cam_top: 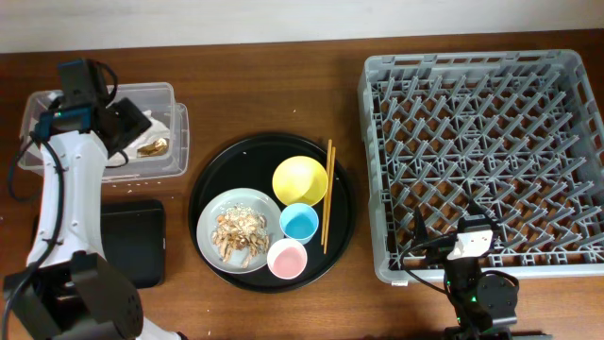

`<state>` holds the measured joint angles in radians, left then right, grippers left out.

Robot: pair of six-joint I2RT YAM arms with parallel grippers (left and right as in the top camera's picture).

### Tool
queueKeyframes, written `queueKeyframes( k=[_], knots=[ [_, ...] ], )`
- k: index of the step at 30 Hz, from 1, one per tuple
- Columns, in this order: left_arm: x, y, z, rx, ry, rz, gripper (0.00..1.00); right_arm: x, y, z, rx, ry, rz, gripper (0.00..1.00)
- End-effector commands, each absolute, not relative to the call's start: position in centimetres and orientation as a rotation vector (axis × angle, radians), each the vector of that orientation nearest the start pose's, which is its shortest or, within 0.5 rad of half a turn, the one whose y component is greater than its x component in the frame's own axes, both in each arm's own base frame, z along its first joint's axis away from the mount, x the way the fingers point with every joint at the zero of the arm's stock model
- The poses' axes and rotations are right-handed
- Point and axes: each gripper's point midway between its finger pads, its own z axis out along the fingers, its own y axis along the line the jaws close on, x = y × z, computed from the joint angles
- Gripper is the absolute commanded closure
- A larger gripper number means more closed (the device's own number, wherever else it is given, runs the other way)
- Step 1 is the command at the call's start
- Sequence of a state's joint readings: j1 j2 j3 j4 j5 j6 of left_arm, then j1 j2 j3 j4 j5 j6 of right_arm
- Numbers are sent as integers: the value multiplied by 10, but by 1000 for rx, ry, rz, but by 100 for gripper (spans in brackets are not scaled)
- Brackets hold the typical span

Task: Sort waste into correct bins and load items into the dishwasher rack
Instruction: 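Drop the tissue into the clear bin and park the left arm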

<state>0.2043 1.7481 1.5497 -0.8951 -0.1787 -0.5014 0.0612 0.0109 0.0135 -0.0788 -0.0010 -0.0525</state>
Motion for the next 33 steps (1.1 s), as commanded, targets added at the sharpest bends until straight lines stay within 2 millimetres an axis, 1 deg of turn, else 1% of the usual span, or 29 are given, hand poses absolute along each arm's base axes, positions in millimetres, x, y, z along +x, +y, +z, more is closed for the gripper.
queueKeyframes(
  k=[1, 2, 3, 4, 5, 6, 7, 9, 10, 12, 13, 15, 16, 17, 18, 19, 20, 22, 23, 24, 25, 26, 27, 33],
  knots=[
    [413, 59, 222, -656, 2456, -199, 1, 246, 14, 155, -88, 1648, 1, 1],
    [405, 44, 238, -547, 2453, -198, 1, 246, 14, 155, -88, 1648, 1, 1],
    [397, 24, 242, -488, 2476, -215, 1, 246, 14, 155, -88, 1648, 1, 1],
    [394, 11, 241, -452, 2499, -227, 1, 246, 14, 155, -88, 1648, 1, 1],
    [392, -20, 234, -360, 2541, -254, 1, 246, 14, 155, -88, 1648, 1, 1],
    [388, -45, 227, -283, 2571, -272, 1, 246, 14, 155, -88, 1648, 1, 1],
    [386, -55, 224, -249, 2584, -278, 1, 246, 14, 155, -88, 1648, 1, 2],
    [379, -87, 221, -142, 2604, -300, 1, 246, 14, 155, -88, 1648, 1, 1],
    [378, -91, 221, -125, 2606, -304, 1, 246, 14, 155, -88, 1648, 1, 1],
    [377, -92, 221, -122, 2606, -305, 1, 246, 14, 155, -88, 1648, 1, 1],
    [378, -91, 221, -126, 2605, -295, 1, 246, 14, 155, -88, 1648, 1, 1],
    [380, -82, 220, -146, 2597, -224, 1, 246, 14, 155, -88, 1648, 1, 1],
    [379, -81, 220, -148, 2599, -217, 1, 246, 14, 155, -88, 1648, 1, 1],
    [382, -70, 220, -171, 2586, -137, 1, 246, 14, 155, -88, 1648, 1, 1],
    [385, -49, 222, -217, 2556, 15, 1, 246, 14, 155, -88, 1648, 1, 1],
    [387, -28, 225, -300, 2518, 128, 1, 246, 14, 155, -88, 1648, 1, 1],
    [388, -2, 229, -393, 2482, 232, 1, 246, 14, 155, -88, 1648, 1, 1],
    [386, 24, 228, -506, 2467, 254, 1, 246, 14, 155, -88, 1648, 1, 1],
    [381, 42, 226, -686, 2435, 239, 1, 246, 14, 155, -88, 1648, 1, 1],
    [377, 56, 224, -810, 2414, 222, 1, 246, 14, 155, -88, 1648, 1, 1],
    [375, 64, 223, -846, 2413, 207, 1, 246, 14, 155, -88, 1648, 1, 1],
    [371, 71, 221, -871, 2416, 220, 1, 246, 14, 155, -88, 1648, 1, 1],
    [369, 73, 220, -878, 2423, 225, 1, 246, 14, 155, -88, 1648, 1, 1],
    [370, 73, 221, -877, 2420, 225, 1, 246, 14, 155, -88, 1648, 1, 1]
  ],
)
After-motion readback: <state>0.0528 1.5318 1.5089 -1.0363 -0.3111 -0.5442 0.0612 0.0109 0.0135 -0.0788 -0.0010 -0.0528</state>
